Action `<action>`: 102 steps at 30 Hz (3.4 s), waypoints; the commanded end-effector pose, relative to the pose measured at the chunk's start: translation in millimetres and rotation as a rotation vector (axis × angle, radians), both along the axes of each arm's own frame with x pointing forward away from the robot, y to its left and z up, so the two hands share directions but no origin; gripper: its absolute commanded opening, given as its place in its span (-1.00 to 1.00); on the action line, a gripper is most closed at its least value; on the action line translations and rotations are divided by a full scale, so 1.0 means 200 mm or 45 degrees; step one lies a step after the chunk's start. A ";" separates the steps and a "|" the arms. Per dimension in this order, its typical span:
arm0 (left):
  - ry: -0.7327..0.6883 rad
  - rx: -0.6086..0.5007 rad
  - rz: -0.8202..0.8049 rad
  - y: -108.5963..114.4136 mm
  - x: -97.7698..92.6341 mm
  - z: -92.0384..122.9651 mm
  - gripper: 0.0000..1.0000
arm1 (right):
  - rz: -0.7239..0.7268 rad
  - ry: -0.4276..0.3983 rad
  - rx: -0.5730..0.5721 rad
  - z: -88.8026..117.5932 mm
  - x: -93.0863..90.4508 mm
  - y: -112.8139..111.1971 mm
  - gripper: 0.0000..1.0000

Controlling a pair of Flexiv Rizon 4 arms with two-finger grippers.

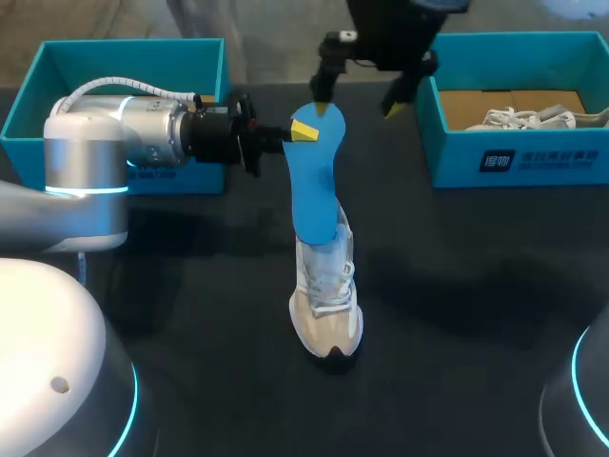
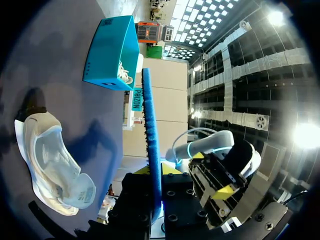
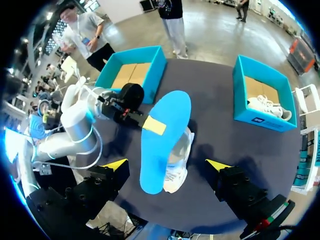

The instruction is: Take the shoe out of the shoebox, open the shoe tongue, remove and reinsert the insole, then place the shoe into the shoebox

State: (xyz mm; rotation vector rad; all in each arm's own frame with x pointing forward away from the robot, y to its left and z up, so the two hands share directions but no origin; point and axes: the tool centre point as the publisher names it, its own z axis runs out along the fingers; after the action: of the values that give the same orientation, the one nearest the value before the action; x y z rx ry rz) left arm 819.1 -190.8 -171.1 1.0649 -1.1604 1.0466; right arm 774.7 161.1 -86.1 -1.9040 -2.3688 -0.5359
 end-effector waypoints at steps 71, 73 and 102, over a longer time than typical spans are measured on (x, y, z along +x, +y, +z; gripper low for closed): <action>-0.001 0.002 0.000 0.00 0.00 0.00 -1.00 | 0.074 0.219 1.183 -0.45 0.19 -0.26 1.00; -0.001 0.002 0.000 0.00 0.00 0.00 -1.00 | 0.058 0.231 1.192 -0.46 0.17 -0.27 1.00; -0.569 -0.043 0.107 0.01 0.07 0.04 -1.00 | 0.021 0.241 1.230 -0.47 0.11 -0.27 1.00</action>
State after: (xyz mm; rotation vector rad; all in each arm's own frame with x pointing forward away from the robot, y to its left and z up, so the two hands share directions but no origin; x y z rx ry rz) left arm 834.5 -188.3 -165.2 0.9118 -1.4281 1.3361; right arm 795.3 105.1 -179.2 -1.3788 -1.5251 -1.1566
